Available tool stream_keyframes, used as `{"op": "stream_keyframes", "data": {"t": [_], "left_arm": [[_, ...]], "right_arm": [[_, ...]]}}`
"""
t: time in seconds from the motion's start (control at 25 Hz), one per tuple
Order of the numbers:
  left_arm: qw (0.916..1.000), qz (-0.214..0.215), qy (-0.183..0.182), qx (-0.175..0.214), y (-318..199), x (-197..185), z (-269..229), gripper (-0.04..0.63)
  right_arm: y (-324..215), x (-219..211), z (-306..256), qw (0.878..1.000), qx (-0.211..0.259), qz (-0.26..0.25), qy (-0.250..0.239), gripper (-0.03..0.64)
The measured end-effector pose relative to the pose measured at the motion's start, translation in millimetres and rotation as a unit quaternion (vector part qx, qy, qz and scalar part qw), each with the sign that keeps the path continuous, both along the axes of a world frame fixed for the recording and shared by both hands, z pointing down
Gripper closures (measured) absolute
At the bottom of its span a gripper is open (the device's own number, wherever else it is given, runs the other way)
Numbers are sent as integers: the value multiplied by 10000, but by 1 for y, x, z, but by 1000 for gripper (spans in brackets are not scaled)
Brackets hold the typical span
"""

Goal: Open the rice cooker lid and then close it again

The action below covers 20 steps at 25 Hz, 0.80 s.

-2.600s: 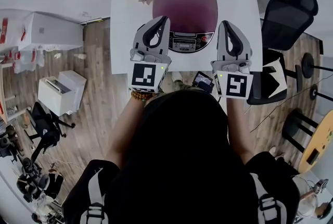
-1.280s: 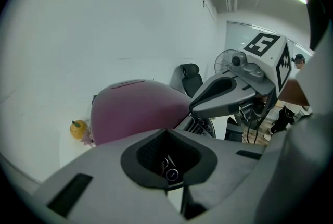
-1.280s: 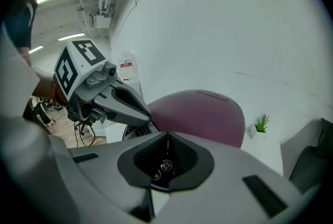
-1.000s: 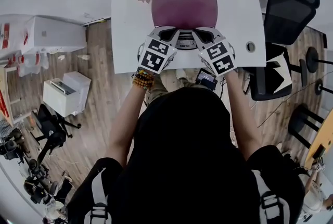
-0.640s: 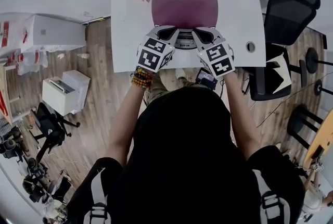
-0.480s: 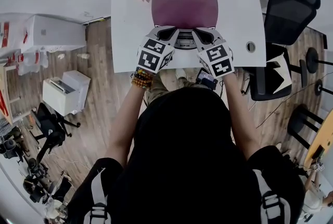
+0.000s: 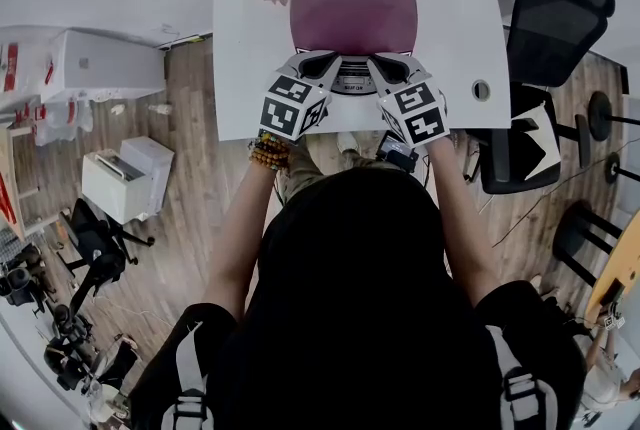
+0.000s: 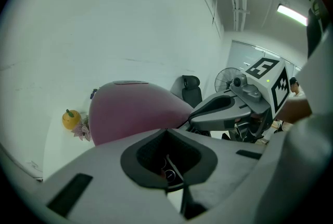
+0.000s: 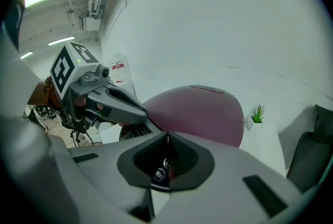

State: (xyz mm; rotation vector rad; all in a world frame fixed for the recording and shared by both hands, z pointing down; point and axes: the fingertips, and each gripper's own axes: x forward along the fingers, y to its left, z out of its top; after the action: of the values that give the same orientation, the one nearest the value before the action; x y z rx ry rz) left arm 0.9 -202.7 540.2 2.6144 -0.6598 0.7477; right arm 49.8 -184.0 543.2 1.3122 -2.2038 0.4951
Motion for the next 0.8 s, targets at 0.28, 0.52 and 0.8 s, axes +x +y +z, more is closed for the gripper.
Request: {"op": "stream_keyframes", "data": {"t": [0.28, 0.52, 0.8], "left_arm": [[9999, -26, -27, 93, 1, 0, 0, 571], [9997, -80, 132, -187, 0, -1, 1, 571], [9997, -112, 114, -207, -1, -1, 1, 571]], "right_arm": [[1, 0, 1, 9999, -12, 66, 89, 586], [1, 1, 1, 9998, -121, 169, 14, 588], [0, 1, 1, 9995, -212, 186, -120, 588]]}}
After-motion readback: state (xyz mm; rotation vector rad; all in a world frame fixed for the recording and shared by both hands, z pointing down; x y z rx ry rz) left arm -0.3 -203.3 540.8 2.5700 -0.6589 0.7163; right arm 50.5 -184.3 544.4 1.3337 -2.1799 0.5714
